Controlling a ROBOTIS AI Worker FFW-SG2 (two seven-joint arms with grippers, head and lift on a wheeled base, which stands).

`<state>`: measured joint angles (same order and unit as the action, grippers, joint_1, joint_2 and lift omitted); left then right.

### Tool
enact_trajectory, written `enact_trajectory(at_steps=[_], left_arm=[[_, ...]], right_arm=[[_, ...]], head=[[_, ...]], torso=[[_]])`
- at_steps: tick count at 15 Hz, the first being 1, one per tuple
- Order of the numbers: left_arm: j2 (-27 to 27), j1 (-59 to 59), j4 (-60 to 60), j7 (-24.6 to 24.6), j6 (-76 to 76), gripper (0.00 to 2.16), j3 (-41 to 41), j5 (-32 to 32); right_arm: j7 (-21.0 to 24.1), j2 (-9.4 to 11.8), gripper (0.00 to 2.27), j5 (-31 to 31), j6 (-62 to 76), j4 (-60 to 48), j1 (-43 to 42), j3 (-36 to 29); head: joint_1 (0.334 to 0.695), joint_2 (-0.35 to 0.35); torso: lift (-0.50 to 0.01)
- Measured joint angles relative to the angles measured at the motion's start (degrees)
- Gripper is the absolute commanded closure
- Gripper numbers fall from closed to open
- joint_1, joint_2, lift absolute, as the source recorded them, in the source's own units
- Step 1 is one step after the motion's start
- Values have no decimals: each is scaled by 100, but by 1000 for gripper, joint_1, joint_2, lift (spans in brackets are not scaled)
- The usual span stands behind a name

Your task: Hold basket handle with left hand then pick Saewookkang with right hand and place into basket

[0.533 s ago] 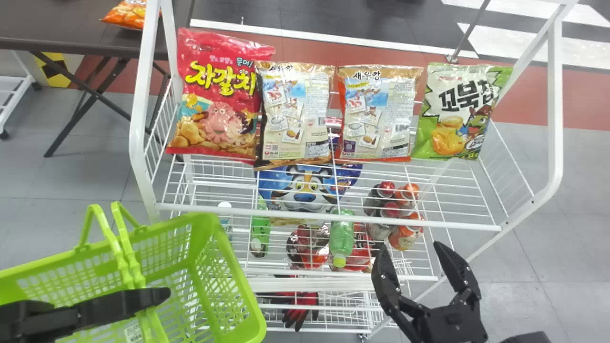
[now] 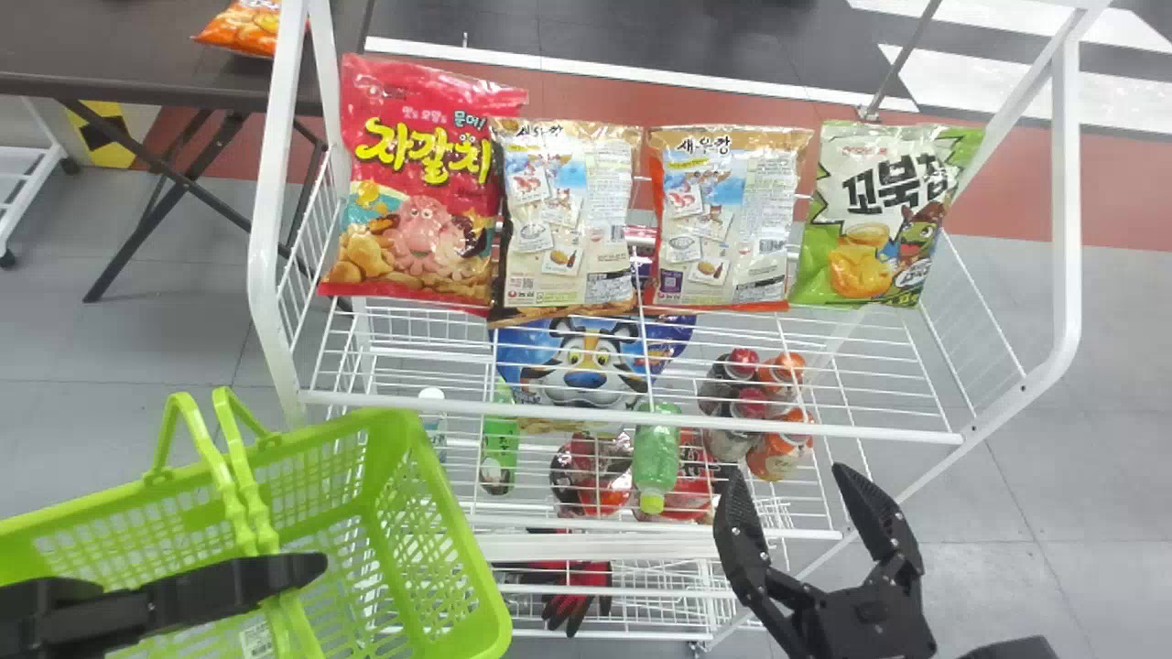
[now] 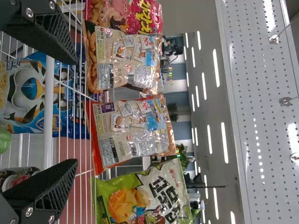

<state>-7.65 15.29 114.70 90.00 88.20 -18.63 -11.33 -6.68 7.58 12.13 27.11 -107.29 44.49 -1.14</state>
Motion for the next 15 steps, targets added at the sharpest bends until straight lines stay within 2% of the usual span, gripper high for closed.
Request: enact_trajectory(at_steps=[4, 7, 15], left_arm=[[0, 0, -9, 0, 0, 2152, 0, 16], [0, 0, -9, 0, 0, 2152, 8, 26], [0, 47, 3, 0, 0, 2152, 23, 43]], right_arm=[[0, -2, 43, 0, -132, 18, -116, -24], [0, -2, 43, -3, -765, -13, -509, -123], [0, -6, 43, 77, -3597, -12, -2325, -256]], head=[[695, -197], [695, -199], [695, -173]], torso=[[-18], [-18], [-18]])
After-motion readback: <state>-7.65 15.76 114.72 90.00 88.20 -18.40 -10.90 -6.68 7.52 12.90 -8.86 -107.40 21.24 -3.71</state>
